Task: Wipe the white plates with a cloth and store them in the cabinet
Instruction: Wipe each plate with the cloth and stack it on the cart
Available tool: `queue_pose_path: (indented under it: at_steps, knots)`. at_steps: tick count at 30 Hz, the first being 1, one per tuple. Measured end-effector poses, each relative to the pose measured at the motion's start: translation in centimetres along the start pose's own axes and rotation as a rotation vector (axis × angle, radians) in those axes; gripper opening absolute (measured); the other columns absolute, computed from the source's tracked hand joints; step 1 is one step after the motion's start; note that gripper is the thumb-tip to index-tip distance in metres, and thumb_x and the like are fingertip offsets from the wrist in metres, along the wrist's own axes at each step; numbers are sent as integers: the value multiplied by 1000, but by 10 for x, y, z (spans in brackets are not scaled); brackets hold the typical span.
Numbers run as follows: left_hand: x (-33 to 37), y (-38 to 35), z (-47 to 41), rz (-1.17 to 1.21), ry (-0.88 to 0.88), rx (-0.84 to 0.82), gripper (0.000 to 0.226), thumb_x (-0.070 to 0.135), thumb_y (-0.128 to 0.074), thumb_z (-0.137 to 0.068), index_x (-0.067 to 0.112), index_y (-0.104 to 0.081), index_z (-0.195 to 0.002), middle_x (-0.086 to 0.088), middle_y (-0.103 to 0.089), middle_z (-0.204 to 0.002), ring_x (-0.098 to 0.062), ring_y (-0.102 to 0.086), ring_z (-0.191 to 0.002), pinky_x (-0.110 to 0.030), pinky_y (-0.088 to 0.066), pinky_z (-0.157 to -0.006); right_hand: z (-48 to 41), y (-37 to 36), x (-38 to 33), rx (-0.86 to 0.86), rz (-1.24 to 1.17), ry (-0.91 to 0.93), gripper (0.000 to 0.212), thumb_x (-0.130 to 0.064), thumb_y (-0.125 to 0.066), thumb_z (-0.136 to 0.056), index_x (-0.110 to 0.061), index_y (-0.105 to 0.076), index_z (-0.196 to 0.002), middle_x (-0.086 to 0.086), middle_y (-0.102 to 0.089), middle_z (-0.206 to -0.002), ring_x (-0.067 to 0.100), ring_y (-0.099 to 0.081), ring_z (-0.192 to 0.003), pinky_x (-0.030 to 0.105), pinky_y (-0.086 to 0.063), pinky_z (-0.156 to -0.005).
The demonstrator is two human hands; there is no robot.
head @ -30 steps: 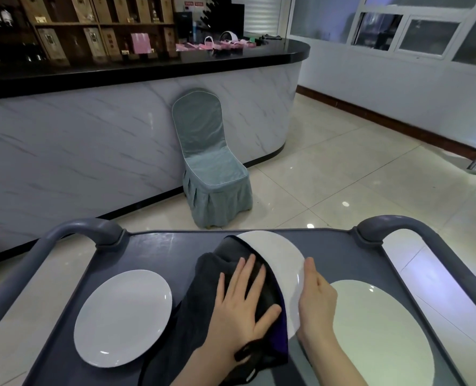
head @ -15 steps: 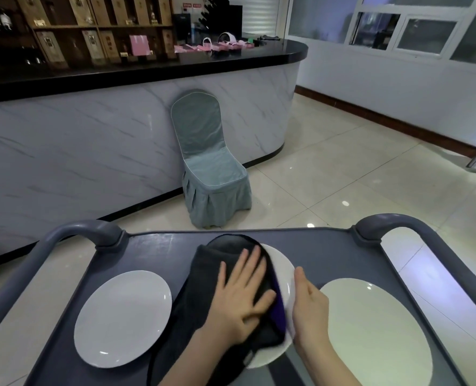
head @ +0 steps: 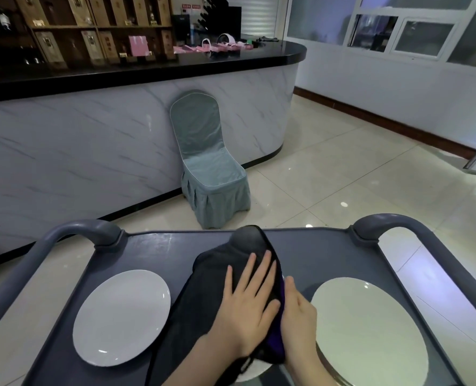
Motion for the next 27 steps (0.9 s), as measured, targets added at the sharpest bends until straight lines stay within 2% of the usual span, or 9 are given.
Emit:
queue_pose_path:
  at_steps: [4,7,11,13,17,19,21,24,27]
  knots:
    - [-13,16,-14,-11,21,-19,64,52,-12,-97,37,17,-152,19,30,-157,-4,29,-143,-45,17,-119,-6,4,-10,2,-21,-24,53,-37,-54,-99,-13,-57,-52,-2,-58,-50,24,-52,-57,31,-42,-58]
    - [-18,9,3,-6,29,-16,66,54,-14,-96,34,11,-154,15,24,-160,-7,25,-146,-48,8,-121,-14,21,-24,116,-49,-17,49,-38,-55,-99,-12,-36,-61,6,-33,-62,20,-32,-63,33,-30,-60]
    - [3,-7,36,-23,-34,-16,68,48,-42,-91,25,-29,-153,5,-17,-163,-20,-19,-149,-56,-22,-117,-20,33,-18,157,-95,-56,51,-42,-54,-99,-7,-32,-68,5,-31,-69,20,-30,-63,33,-28,-58]
    - [17,-11,39,-21,-27,10,68,47,-45,-87,23,-37,-150,4,-26,-160,-24,-30,-145,-54,-24,-110,-15,29,-17,137,-83,-32,53,-42,-53,-99,-7,-32,-66,5,-32,-65,20,-30,-64,34,-29,-59]
    - [15,-3,16,9,17,72,67,44,-35,-95,24,-14,-156,5,-7,-165,-23,-10,-151,-49,-6,-114,-3,11,-21,27,33,86,55,-40,-52,-99,-8,-48,-55,4,-50,-52,19,-44,-56,35,-39,-59]
    - [3,9,1,57,1,106,68,49,-28,-98,34,8,-154,12,13,-163,-15,11,-151,-45,12,-117,2,6,-23,-33,13,98,49,-39,-55,-98,-10,-67,-61,2,-66,-58,13,-55,-56,29,-46,-58]
    - [-12,22,-11,81,-1,154,69,55,-27,-97,39,11,-152,17,16,-162,-10,18,-149,-41,19,-116,5,4,-29,-101,-36,137,41,-36,-60,-94,-13,-72,-63,-3,-68,-59,5,-56,-55,18,-47,-54]
    - [-38,48,-20,198,66,240,67,62,-39,-89,40,-22,-150,17,-23,-156,-8,-15,-146,-41,-5,-120,3,5,-49,-203,107,303,32,-31,-64,-92,-17,-71,-64,-10,-69,-64,8,-56,-59,13,-43,-54]
    - [-63,63,-23,559,171,190,47,61,-58,-77,48,-48,-121,28,-56,-118,4,-51,-113,-27,-41,-99,-5,10,-75,-266,280,437,28,-25,-65,-93,-40,-75,-72,-28,-73,-83,-8,-65,-78,7,-45,-65]
Point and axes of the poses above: each hand's wrist, its own z-axis away from the middle knuckle, its own y-axis out of the back of the hand, x = y × z, the point moved 7 cm from there along -z, towards the middle knuckle
